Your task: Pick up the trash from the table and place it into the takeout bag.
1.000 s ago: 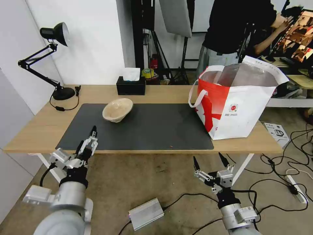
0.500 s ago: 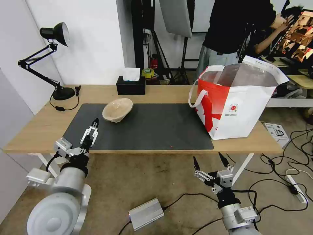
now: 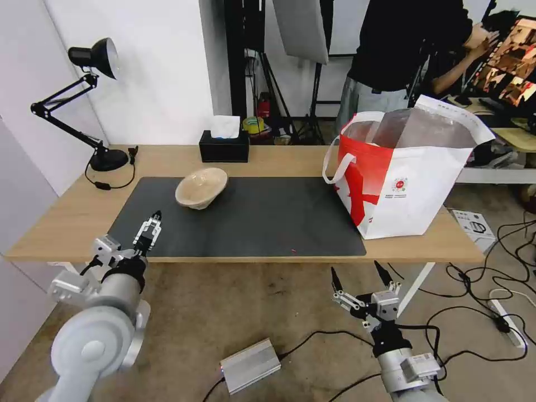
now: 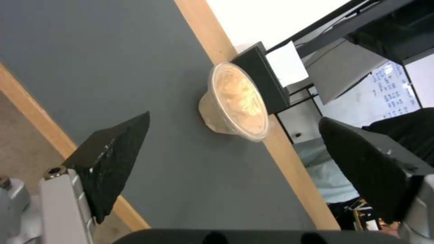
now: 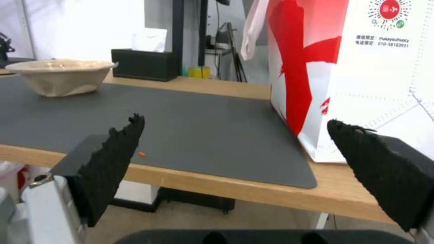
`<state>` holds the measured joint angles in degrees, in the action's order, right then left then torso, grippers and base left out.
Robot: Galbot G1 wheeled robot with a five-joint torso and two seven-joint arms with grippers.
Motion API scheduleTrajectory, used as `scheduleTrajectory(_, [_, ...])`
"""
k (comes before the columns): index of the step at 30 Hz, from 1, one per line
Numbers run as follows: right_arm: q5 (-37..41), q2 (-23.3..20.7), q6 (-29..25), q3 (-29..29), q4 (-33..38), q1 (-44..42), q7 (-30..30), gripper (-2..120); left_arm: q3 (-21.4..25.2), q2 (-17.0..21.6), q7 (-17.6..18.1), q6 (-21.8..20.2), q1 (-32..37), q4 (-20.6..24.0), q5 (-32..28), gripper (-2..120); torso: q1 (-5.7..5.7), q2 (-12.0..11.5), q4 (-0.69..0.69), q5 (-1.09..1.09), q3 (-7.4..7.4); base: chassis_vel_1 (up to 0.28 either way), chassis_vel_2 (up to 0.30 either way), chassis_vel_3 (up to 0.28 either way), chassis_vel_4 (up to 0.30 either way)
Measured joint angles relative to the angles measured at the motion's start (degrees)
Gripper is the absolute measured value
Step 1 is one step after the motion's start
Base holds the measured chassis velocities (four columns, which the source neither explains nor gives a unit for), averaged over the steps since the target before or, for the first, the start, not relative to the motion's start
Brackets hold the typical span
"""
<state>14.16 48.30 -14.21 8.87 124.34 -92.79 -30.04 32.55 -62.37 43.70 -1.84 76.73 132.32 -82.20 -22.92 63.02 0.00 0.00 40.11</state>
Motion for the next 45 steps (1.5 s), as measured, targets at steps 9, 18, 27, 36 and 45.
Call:
scheduleTrajectory(9, [0.00,0.00,0.00,0.00,0.00,0.00,0.00,100,-0.18,3.32,1.47,-0.60,-2.76,-1.11,-4.96,100,0.00,0.00,0.00,0.00,0.00,0.000,0.000,0.000,0.000])
scheduleTrajectory(18, [0.00,0.00,0.00,0.00,0.00,0.00,0.00,100,-0.11,7.36,2.09,-1.32,-6.37,-2.06,-11.04,100,0.00,0.00,0.00,0.01,0.00,0.000,0.000,0.000,0.000])
scheduleTrajectory(27, [0.00,0.00,0.00,0.00,0.00,0.00,0.00,100,-1.79,7.82,5.42,-2.15,-10.74,-5.49,-13.41,100,0.00,0.00,0.00,0.00,0.00,0.000,0.000,0.000,0.000])
scheduleTrajectory(36, [0.00,0.00,0.00,0.00,0.00,0.00,0.00,100,-3.35,7.89,6.15,-2.50,-13.76,-9.84,-14.53,100,0.00,0.00,0.00,-0.01,0.00,0.000,0.000,0.000,0.000])
scheduleTrajectory(45, [0.00,0.00,0.00,0.00,0.00,0.00,0.00,100,-4.82,8.07,6.62,-3.49,-17.15,-13.05,-17.62,100,0.01,0.00,0.00,0.00,0.00,0.000,0.000,0.000,0.000])
